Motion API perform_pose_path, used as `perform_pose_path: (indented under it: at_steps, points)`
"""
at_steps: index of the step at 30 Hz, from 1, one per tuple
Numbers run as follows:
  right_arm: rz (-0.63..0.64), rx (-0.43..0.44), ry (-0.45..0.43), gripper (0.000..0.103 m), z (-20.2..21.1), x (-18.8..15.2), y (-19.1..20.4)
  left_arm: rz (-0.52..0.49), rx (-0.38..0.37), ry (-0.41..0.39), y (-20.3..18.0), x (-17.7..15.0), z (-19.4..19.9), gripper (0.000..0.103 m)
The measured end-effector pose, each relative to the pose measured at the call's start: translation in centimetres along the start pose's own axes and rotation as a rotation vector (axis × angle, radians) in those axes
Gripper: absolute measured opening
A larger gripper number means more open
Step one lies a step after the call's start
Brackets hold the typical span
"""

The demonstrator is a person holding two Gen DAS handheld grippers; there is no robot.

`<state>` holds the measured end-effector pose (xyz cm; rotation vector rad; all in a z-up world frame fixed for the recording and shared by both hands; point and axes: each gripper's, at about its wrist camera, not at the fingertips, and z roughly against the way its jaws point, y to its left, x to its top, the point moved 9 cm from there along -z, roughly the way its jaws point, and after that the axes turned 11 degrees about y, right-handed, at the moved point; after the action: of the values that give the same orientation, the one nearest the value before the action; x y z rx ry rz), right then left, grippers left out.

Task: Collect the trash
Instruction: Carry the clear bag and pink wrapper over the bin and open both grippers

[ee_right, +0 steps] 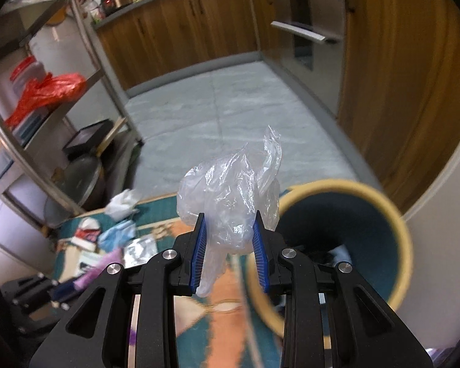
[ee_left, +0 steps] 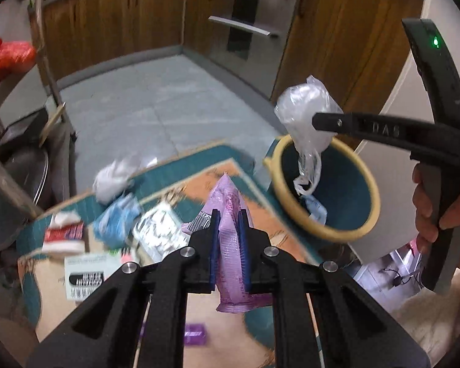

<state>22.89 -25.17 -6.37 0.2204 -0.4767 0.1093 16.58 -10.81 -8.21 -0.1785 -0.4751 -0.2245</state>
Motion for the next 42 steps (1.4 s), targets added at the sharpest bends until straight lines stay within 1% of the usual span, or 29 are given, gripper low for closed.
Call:
perform_pose_path:
  at_steps: [4, 6, 9, 14, 17, 21, 26, 32, 35, 37, 38, 39, 40, 42]
  points:
    - [-0.004, -0.086, -0.035, 0.03, 1.5, 0.2, -3.5, -0.034, -0.042, -0.025, -3.0, 1.8, -0.5, 0.011]
    - [-0.016, -0.142, -0.042, 0.03, 1.8, 0.1, -6.0, -0.063, -0.057, -0.037, -4.8, 2.5, -1.0, 0.011]
    - [-0.063, -0.171, -0.01, 0.03, 1.3, -0.8, -9.4, -0.111, -0.073, -0.045, -7.7, 3.3, -2.1, 0.011]
    - [-0.094, -0.206, 0.06, 0.03, 0.3, -2.5, -13.2, -0.163, -0.105, -0.05, -11.8, 4.2, -4.4, 0.011]
    - [-0.113, -0.196, 0.095, 0.03, -0.2, -3.5, -14.7, -0.204, -0.111, -0.041, -14.0, 4.2, -6.4, 0.011]
    - [-0.083, -0.227, 0.143, 0.03, -1.1, -4.8, -15.8, -0.238, -0.095, -0.007, -15.7, 3.8, -9.5, 0.011]
    - [-0.064, -0.22, 0.17, 0.03, -1.6, -5.6, -16.1, -0.254, -0.081, 0.012, -16.3, 3.6, -11.5, 0.012]
    - [-0.067, -0.19, 0.186, 0.032, -2.4, -5.3, -16.2, -0.246, -0.063, 0.014, -15.9, 3.5, -12.0, 0.014]
    - [-0.054, -0.194, 0.188, 0.038, -2.5, -5.5, -15.8, -0.227, -0.068, 0.011, -15.6, 3.7, -11.9, 0.02]
    - [-0.049, -0.202, 0.187, 0.045, -2.4, -5.5, -15.8, -0.218, -0.073, 0.009, -15.4, 3.7, -11.7, 0.027]
    - [-0.049, -0.205, 0.185, 0.046, -2.3, -5.4, -15.8, -0.215, -0.078, 0.008, -15.3, 3.8, -11.6, 0.029]
    - [-0.054, -0.205, 0.179, 0.049, -2.2, -5.3, -15.8, -0.216, -0.08, 0.007, -15.3, 3.8, -11.5, 0.035]
    - [-0.058, -0.207, 0.176, 0.05, -2.1, -5.3, -15.8, -0.218, -0.078, 0.004, -15.2, 3.8, -11.3, 0.042]
    - [-0.077, -0.203, 0.162, 0.051, -1.8, -5.1, -16.0, -0.215, -0.078, -0.011, -14.9, 3.8, -10.7, 0.046]
